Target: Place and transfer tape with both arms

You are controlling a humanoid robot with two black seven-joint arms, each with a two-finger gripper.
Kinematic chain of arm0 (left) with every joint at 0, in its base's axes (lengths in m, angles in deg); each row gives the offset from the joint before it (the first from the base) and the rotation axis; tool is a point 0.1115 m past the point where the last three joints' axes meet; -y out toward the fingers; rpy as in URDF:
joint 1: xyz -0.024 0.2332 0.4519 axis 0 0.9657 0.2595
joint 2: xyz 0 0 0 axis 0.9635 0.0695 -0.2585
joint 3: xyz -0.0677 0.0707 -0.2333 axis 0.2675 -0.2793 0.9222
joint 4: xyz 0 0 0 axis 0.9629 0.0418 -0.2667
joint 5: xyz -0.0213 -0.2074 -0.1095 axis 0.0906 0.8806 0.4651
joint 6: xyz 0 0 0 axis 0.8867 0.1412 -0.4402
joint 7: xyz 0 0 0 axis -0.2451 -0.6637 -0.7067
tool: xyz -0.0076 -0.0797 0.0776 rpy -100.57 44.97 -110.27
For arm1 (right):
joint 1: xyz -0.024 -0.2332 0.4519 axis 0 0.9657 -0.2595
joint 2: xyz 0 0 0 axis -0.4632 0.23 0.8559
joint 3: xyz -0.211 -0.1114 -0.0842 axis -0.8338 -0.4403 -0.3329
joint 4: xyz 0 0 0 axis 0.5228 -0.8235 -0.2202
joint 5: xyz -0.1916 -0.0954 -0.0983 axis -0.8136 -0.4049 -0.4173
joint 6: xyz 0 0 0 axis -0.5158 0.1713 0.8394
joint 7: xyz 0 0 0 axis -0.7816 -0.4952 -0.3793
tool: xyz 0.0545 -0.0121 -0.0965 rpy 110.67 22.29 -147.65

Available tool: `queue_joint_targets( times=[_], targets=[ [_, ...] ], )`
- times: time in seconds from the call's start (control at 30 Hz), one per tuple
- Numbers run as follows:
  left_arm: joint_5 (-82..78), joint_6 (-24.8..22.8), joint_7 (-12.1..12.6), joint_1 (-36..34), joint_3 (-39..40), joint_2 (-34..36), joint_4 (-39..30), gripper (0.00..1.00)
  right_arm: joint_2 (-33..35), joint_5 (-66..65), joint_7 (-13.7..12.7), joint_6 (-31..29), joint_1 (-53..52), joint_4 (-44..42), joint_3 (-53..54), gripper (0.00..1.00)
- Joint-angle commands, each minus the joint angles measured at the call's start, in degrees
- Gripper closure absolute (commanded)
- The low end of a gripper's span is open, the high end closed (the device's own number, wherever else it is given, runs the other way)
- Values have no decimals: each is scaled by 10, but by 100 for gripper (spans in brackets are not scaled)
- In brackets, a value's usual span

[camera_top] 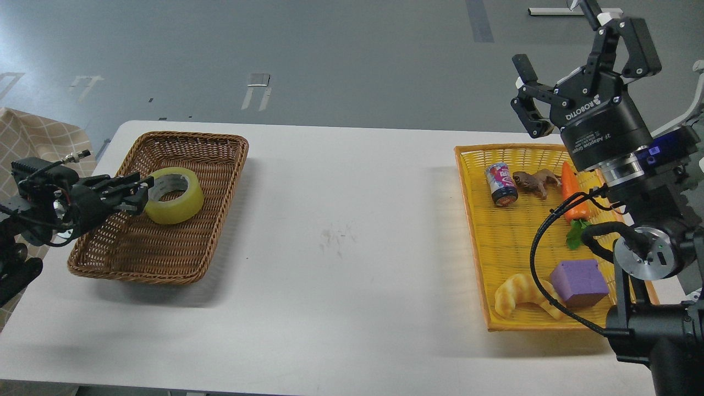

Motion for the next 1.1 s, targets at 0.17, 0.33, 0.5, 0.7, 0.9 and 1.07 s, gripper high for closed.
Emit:
queue_joint_targets(
  times=[0.17,0.33,0.5,0.7,0.9,1.07],
  targets=[
    [52,1,0,0,1,-7,-1,2,0,-1,2,1,1,-2,2,0],
    [227,52,1,-9,5,-42,-36,2,0,-1,5,0,0,-2,2,0],
    [452,46,8,-59,11,-39,-131,2,0,-1,5,-2,-12,-2,2,0],
    [651,-5,8,-99,29,-26,-214,1,0,-4,0,-1,-30,-3,-1,0],
    [722,-60,2,-83,108,-79,-335,1,0,-5,-3,0,-71,-24,-13,0],
    [725,-64,9,-72,184,-141,-338,1,0,-6,-3,0,-126,-63,-41,0]
  ],
)
